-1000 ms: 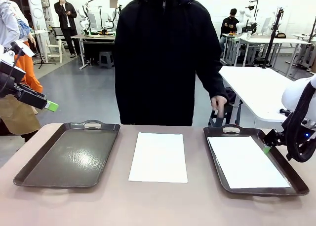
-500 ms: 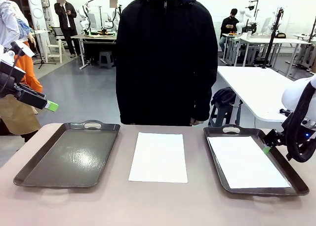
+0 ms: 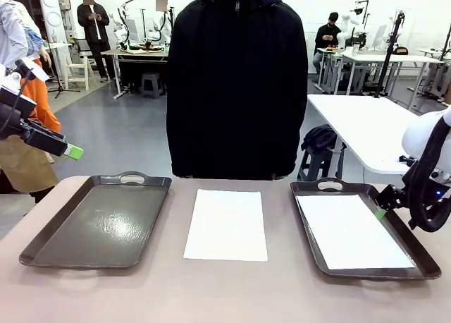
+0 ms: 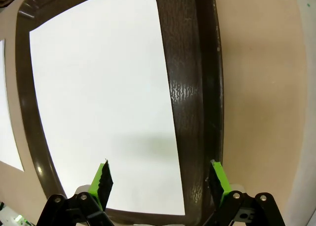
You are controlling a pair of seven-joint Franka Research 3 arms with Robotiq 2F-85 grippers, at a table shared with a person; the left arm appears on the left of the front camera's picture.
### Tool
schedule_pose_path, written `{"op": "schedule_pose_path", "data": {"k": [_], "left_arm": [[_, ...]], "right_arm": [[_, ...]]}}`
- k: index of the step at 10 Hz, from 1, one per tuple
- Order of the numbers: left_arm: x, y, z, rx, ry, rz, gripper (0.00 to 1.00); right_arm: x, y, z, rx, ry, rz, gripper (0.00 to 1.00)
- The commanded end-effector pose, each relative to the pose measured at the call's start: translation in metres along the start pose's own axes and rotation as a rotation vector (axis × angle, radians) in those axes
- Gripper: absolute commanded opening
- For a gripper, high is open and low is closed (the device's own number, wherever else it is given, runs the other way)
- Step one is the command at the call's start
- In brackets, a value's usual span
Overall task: Sort the A4 documents.
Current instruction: Receive the A4 Paper.
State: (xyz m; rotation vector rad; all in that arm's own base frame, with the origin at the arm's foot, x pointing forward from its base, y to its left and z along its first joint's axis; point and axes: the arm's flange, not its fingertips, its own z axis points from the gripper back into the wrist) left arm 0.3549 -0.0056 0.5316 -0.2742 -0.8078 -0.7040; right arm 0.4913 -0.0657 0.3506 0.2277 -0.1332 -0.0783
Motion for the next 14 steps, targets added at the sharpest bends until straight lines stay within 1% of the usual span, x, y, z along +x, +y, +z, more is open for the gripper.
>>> {"op": "schedule_pose_path", "data": {"k": [1,2,3,4,5,6,7,8,10,11,12,14], "left_arm": [[-0.001,0.001,0.0,-0.002,-0.003,0.0,1.0],[-0.001,0.001,0.0,-0.002,-0.003,0.0,1.0],[-0.001,0.001,0.0,-0.002,-0.003,0.0,1.0],[-0.001,0.001,0.0,-0.002,-0.003,0.0,1.0],[-0.001,0.001,0.0,-0.002,-0.003,0.0,1.0],[-0.001,0.001,0.0,-0.002,-0.003,0.0,1.0],[-0.001,0.001,0.0,-0.002,-0.003,0.0,1.0],[-0.001,0.001,0.0,-0.002,-0.003,0.0,1.0],[-0.001,0.001,0.0,-0.002,-0.003,0.0,1.0],[-0.001,0.001,0.0,-0.002,-0.003,0.0,1.0],[-0.001,0.001,0.0,-0.002,-0.003,0.0,1.0],[-0.001,0.001,0.0,-0.002,-0.003,0.0,1.0]], "right_arm": [[0.0,-0.002,-0.002,-0.007,0.01,0.01,1.0],[0.0,0.0,0.0,0.0,0.0,0.0,1.0],[-0.008,0.013,0.044,-0.009,-0.119,0.082,1.0],[-0.019,0.027,0.084,0.071,-0.217,0.212,1.0],[-0.027,0.035,0.114,0.083,-0.323,0.291,1.0],[-0.033,0.04,0.14,0.135,-0.388,0.367,1.0],[-0.043,0.044,0.165,0.213,-0.439,0.46,1.0],[-0.049,0.044,0.182,0.282,-0.465,0.519,1.0],[-0.054,0.036,0.204,0.41,-0.51,0.617,1.0],[-0.053,0.031,0.207,0.513,-0.435,0.663,1.0],[-0.055,0.03,0.205,0.54,-0.402,0.687,1.0],[-0.062,0.033,0.201,0.552,-0.375,0.72,1.0]]}}
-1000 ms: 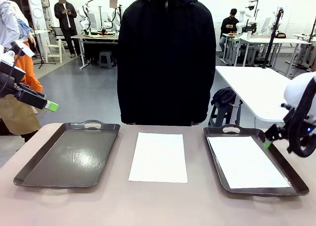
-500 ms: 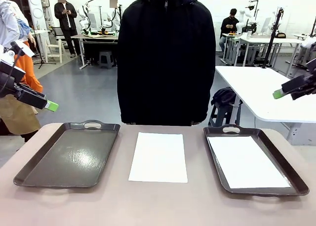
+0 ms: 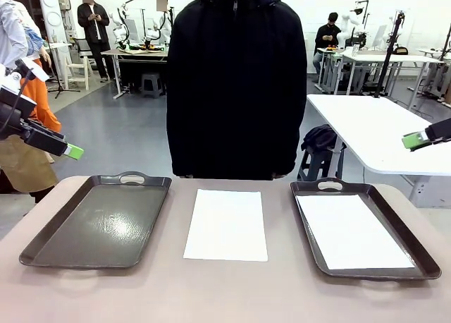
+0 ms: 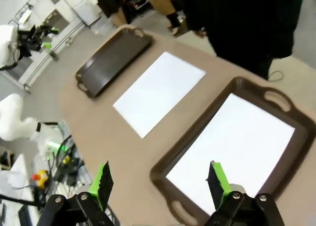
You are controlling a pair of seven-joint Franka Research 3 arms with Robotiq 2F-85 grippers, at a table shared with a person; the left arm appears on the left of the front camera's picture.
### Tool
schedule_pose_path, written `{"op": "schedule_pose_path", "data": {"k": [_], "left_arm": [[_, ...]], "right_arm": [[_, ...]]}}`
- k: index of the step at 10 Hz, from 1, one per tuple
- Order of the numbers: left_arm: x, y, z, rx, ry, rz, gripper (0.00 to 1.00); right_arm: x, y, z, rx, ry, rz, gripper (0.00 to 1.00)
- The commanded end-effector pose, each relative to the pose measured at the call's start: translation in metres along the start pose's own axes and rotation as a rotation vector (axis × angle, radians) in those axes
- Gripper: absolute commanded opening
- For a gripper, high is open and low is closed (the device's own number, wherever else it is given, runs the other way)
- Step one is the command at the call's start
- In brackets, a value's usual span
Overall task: Sort the A4 documents.
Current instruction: Receive the A4 Paper.
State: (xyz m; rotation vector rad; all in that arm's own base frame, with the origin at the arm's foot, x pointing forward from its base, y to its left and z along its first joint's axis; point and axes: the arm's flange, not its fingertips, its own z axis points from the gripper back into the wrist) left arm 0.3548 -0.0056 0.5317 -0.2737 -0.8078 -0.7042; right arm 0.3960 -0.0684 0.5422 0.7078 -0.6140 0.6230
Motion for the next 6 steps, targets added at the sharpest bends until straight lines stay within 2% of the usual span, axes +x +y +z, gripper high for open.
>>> {"op": "schedule_pose_path", "data": {"k": [1,5,6], "left_arm": [[-0.0009,0.0011,-0.0005,-0.002,-0.003,0.001,1.0],[-0.0009,0.0011,-0.0005,-0.002,-0.003,0.001,1.0],[-0.0009,0.0011,-0.0005,-0.002,-0.003,0.001,1.0]], "right_arm": [[0.0038,-0.0037,0.0013,0.001,0.029,0.029,1.0],[0.0009,-0.0016,0.0004,-0.009,0.034,0.047,1.0],[-0.0009,-0.002,-0.0008,-0.05,0.033,0.027,1.0]]}}
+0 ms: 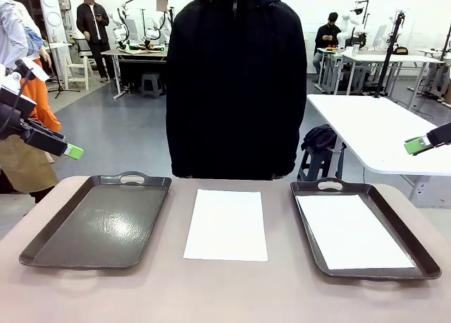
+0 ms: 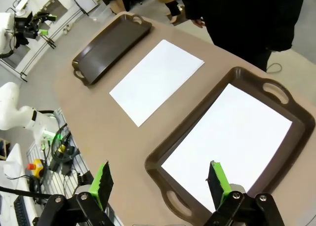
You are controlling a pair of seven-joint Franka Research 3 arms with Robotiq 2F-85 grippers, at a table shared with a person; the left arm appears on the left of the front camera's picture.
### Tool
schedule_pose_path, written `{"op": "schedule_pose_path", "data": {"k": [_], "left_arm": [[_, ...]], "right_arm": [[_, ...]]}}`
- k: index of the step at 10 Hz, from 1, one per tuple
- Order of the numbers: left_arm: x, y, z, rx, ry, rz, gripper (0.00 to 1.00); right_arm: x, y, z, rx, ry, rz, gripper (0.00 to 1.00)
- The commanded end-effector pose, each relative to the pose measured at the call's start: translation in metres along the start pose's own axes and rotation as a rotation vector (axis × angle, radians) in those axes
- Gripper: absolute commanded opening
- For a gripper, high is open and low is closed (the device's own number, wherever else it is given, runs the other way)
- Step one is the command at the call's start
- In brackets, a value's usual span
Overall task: Sort the A4 documents.
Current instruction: Receive the A4 Paper.
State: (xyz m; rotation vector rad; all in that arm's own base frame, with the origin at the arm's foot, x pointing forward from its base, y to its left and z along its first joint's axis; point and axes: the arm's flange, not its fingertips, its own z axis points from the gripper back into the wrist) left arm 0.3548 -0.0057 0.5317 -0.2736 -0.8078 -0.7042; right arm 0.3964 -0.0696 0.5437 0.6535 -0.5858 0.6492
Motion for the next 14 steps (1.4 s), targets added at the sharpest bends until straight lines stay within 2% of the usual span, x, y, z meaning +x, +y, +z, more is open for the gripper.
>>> {"op": "schedule_pose_path", "data": {"k": [1,14], "left_arm": [[-0.0009,0.0011,-0.0005,-0.002,-0.003,0.001,1.0],[-0.0009,0.0011,-0.0005,-0.002,-0.003,0.001,1.0]], "right_arm": [[0.0,0.0001,-0.0011,0.009,-0.001,0.001,1.0],[0.0,0.0001,-0.0011,0.009,-0.001,0.001,1.0]]}}
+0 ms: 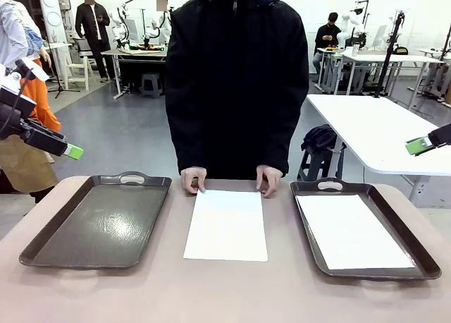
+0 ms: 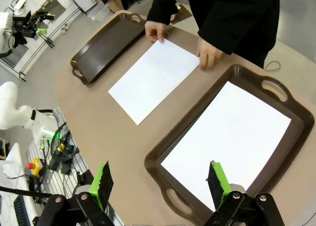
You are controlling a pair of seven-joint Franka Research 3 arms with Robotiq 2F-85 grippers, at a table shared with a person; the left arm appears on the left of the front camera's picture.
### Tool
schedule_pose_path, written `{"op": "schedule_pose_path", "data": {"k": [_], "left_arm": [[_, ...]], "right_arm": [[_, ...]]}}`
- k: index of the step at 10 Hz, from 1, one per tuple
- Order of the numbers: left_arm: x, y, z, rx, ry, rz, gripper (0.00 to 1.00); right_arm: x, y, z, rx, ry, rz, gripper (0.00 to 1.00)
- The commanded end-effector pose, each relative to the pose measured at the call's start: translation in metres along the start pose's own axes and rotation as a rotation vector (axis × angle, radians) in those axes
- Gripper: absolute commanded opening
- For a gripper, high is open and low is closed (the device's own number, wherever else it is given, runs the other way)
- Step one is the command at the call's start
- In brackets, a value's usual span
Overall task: Sort the A4 documents.
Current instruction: Receive the A4 Paper.
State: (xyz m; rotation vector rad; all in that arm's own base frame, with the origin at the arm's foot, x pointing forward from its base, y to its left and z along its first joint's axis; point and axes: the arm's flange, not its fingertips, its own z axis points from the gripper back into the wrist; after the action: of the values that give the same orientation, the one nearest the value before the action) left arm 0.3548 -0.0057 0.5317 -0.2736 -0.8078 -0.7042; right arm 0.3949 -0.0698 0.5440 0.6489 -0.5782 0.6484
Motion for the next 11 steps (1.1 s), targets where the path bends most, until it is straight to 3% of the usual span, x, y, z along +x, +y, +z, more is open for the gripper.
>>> {"op": "schedule_pose_path", "data": {"k": [1,11], "left_arm": [[-0.0009,0.0011,-0.0005,-0.002,-0.003,0.001,1.0],[-0.0009,0.0011,-0.0005,-0.002,-0.003,0.001,1.0]], "right_arm": [[0.0009,-0.001,-0.0019,0.011,-0.009,0.004,1.0],[0.0009,-0.001,-0.0019,0.011,-0.009,0.004,1.0]]}}
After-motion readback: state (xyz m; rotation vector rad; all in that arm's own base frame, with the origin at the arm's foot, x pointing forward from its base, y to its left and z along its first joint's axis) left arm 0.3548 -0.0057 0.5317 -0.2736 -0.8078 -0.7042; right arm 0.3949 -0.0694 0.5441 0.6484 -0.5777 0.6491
